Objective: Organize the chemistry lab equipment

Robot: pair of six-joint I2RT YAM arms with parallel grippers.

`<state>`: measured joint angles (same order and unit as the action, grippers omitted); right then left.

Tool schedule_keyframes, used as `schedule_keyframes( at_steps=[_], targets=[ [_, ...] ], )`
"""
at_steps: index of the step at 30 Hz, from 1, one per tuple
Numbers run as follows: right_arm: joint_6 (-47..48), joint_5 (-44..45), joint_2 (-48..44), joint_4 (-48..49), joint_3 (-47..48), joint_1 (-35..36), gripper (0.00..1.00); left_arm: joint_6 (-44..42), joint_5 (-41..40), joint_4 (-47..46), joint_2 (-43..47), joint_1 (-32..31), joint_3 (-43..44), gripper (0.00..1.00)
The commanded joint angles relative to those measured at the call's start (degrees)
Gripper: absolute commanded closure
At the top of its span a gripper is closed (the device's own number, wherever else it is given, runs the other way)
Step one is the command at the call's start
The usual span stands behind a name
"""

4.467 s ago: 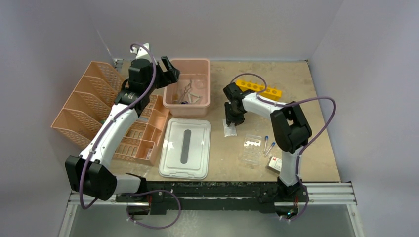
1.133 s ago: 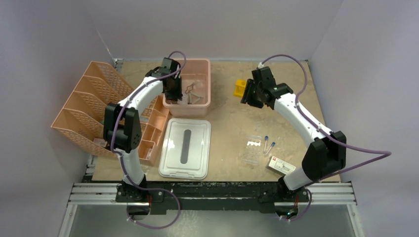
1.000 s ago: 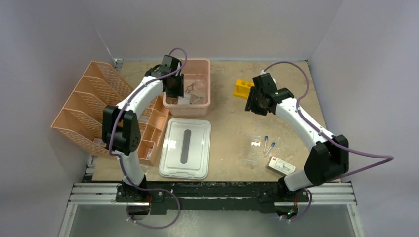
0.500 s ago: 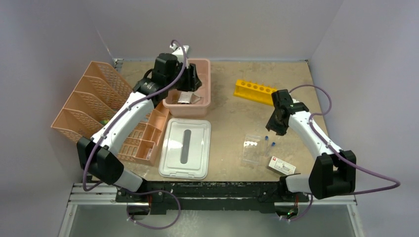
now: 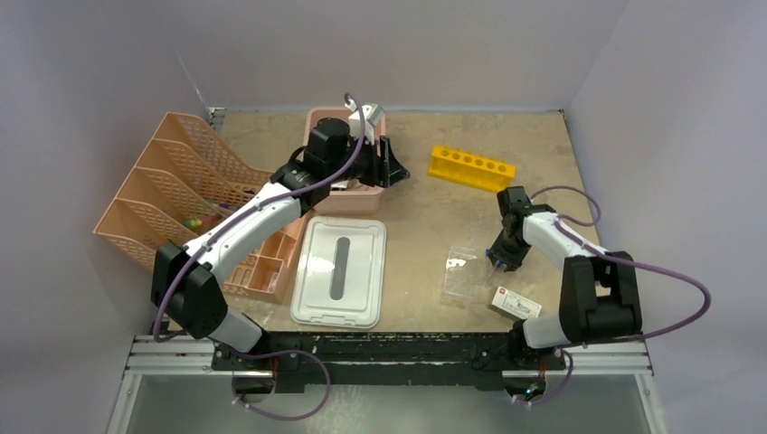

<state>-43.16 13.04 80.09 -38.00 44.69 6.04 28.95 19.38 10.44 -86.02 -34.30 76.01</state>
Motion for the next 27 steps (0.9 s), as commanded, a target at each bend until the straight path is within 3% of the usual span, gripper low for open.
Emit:
schedule_keyframes(
  at_steps=[1,7,12,22,27],
  targets=[
    [-1.29,-0.5,3.49,7.27,0.08,-0.33,0.64,0.55,1.8,-3.98,-1.19,-0.31,0.79,0.51],
    [-2.22,-0.9,6.07,9.34,-0.53,-0.29,0.73,0.39,1.37,-3.32,-1.95,-0.45,0.91,0.51],
    [-0.17,5.23,4.89,13.04,-0.83,-0.25,0.93,0.94,0.63,-3.45,-3.57,-0.63,1.81,0.51],
    [4.55,7.95,-2.76,8.71,8.58,-0.24,0.93,3.49,0.11,-5.63,-5.77,-1.15,1.72,0.52],
    [5.39,2.67,-6.39,8.22,13.0,-0.24,0.93,5.33,1.48,-7.35,-6.16,-1.5,1.45,0.44]
  ],
)
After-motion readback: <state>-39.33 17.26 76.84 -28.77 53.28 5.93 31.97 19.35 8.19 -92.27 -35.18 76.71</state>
